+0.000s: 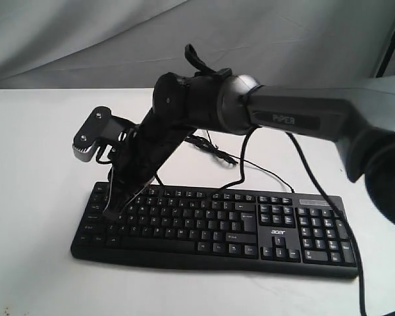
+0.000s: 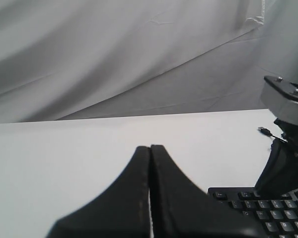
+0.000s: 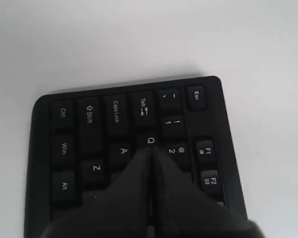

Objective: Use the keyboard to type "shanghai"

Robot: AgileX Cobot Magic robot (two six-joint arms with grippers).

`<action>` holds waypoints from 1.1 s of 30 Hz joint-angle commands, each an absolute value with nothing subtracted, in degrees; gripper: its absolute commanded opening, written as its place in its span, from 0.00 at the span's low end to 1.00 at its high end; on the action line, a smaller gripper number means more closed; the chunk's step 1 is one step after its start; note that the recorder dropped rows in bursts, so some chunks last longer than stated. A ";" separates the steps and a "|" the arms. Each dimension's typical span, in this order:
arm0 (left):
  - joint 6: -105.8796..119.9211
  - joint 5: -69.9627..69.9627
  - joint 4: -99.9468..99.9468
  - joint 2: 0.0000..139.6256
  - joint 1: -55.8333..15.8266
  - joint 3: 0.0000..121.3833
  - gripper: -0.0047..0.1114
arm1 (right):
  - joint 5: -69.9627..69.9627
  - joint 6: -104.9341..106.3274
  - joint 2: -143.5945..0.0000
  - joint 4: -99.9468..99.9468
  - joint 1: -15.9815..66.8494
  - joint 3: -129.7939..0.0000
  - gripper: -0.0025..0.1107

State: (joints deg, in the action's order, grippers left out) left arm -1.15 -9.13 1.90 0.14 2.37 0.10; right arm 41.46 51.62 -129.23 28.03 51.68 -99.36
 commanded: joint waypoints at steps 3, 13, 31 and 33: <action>-1.31 -8.79 1.90 0.00 2.00 0.00 0.04 | 43.09 50.54 -131.56 27.29 52.38 -100.28 0.02; -1.31 -8.79 1.90 0.00 2.00 0.00 0.04 | 44.10 50.58 -131.56 26.45 53.35 -100.28 0.02; -1.31 -8.79 1.90 0.00 2.00 0.00 0.04 | 44.38 50.45 -134.22 25.91 53.35 -100.28 0.02; -1.31 -8.79 1.90 0.00 2.00 0.00 0.04 | 44.62 50.45 -133.43 25.91 53.35 -100.36 0.02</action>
State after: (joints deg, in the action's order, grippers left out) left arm -1.15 -9.13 1.90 0.14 2.37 0.10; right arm 43.76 50.45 -133.49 26.44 53.25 -100.32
